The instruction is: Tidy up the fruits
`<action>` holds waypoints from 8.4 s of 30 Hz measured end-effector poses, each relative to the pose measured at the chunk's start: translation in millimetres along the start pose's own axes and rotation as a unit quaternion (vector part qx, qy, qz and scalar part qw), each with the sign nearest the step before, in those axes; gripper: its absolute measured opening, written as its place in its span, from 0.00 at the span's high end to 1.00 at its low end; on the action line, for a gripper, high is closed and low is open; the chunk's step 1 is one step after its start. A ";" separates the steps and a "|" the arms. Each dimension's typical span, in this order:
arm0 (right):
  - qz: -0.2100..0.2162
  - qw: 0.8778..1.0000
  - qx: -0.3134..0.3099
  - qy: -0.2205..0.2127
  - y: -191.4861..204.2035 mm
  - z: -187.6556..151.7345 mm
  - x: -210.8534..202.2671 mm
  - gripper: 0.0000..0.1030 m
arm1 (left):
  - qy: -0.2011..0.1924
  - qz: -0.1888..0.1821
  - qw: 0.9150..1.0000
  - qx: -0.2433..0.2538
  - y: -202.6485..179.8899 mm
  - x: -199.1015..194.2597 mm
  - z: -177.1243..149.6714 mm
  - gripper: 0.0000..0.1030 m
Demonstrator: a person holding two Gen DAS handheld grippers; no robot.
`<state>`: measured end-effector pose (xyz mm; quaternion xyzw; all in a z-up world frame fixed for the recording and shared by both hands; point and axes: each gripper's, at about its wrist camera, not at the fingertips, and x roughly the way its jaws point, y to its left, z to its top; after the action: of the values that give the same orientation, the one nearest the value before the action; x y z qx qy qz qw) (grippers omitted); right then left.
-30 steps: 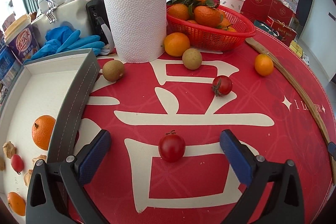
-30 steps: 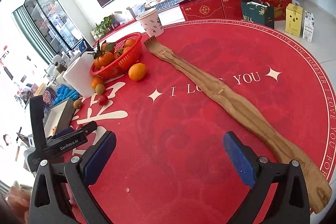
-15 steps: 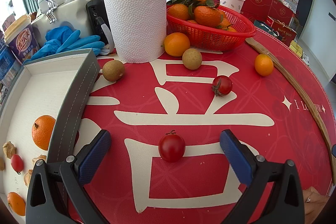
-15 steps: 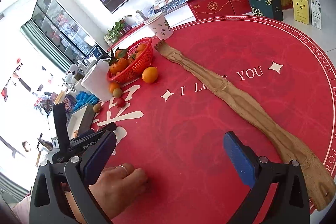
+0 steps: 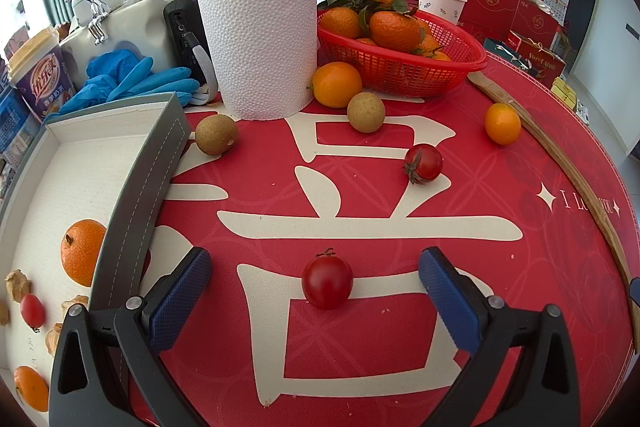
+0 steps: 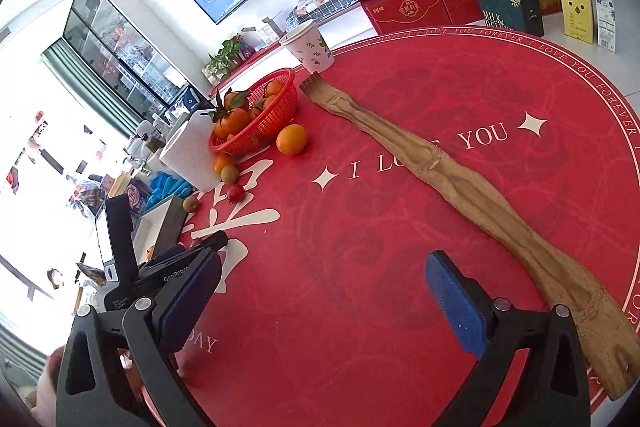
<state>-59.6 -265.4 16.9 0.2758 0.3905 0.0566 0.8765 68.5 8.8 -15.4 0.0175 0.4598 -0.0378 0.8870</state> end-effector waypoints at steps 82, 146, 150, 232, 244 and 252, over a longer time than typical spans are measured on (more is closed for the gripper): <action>-0.228 0.959 -0.167 0.016 91.9 72.6 178.3 0.65 | -0.028 -0.049 0.998 0.021 2.4 -29.7 -23.3 0.78; -0.013 0.948 -0.283 0.146 326.1 -42.7 209.9 0.65 | -0.076 0.035 0.961 -0.265 207.5 -85.7 -45.7 0.78; -0.003 0.946 -0.290 0.145 329.3 -44.2 214.0 0.65 | -0.069 0.029 0.960 -0.268 205.9 -82.5 -46.7 0.41; -0.175 0.963 -0.200 0.035 110.6 4.9 131.8 0.77 | -0.105 -0.021 0.994 -0.025 49.2 -79.7 -27.8 0.15; -0.142 0.977 -0.159 0.024 51.3 7.1 75.1 0.77 | -0.008 0.005 1.000 0.002 -30.1 -13.3 39.5 0.33; -0.124 0.978 -0.165 0.023 42.7 1.8 61.8 0.77 | -0.003 0.040 0.999 -0.016 -46.8 32.2 65.8 0.35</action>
<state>-10.8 -210.8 0.1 0.0756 0.4275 0.0172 0.9007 136.7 -43.8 -3.6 0.0214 0.4569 0.0048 0.8892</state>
